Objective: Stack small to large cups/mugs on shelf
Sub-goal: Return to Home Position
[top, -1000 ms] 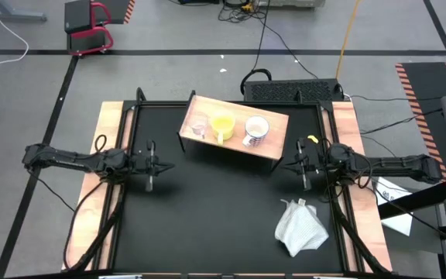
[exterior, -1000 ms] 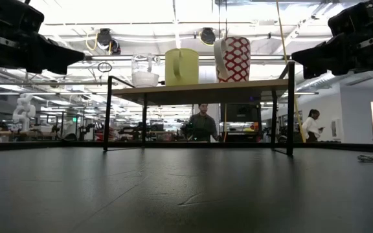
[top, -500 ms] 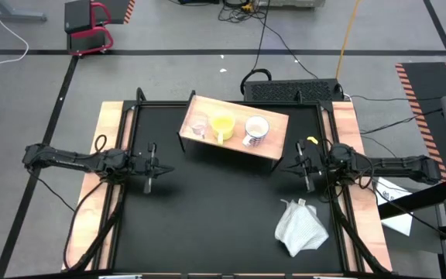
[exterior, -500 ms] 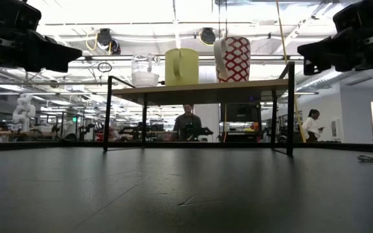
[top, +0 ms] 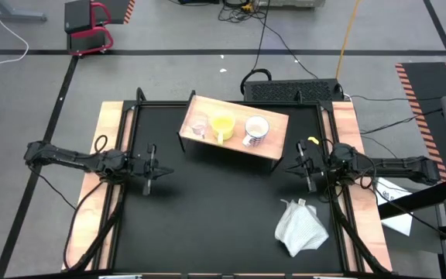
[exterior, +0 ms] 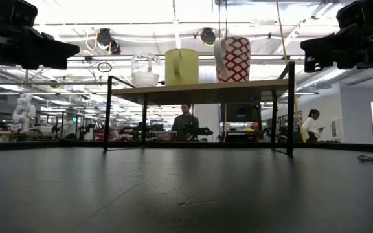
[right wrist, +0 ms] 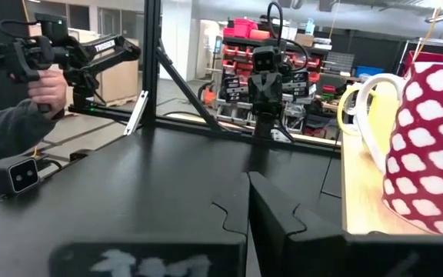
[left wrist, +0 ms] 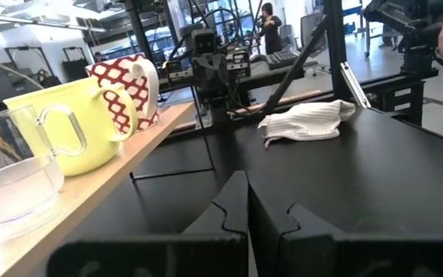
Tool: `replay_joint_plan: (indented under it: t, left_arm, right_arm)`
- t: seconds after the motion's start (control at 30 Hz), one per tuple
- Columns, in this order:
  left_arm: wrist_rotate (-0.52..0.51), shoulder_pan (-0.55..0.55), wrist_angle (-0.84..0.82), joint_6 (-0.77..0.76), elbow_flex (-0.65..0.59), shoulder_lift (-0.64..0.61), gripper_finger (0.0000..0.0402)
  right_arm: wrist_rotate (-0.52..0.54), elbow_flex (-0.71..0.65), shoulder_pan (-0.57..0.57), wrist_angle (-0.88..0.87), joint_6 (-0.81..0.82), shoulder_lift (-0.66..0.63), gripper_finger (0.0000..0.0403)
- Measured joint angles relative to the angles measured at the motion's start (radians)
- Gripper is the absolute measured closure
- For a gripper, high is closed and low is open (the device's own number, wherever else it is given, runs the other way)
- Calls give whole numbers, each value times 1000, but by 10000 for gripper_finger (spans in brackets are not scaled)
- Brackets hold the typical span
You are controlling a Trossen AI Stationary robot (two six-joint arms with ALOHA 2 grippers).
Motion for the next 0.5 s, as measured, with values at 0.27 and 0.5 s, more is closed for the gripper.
replay_joint_plan:
  t: [0.27,0.5]
  left_arm:
    - [-1,0,0,-40,0,0,388]
    - [-2,0,0,-39,0,0,387]
  right_arm:
    - [0,0,0,14,14,0,403]
    - [0,0,0,22,12,0,403]
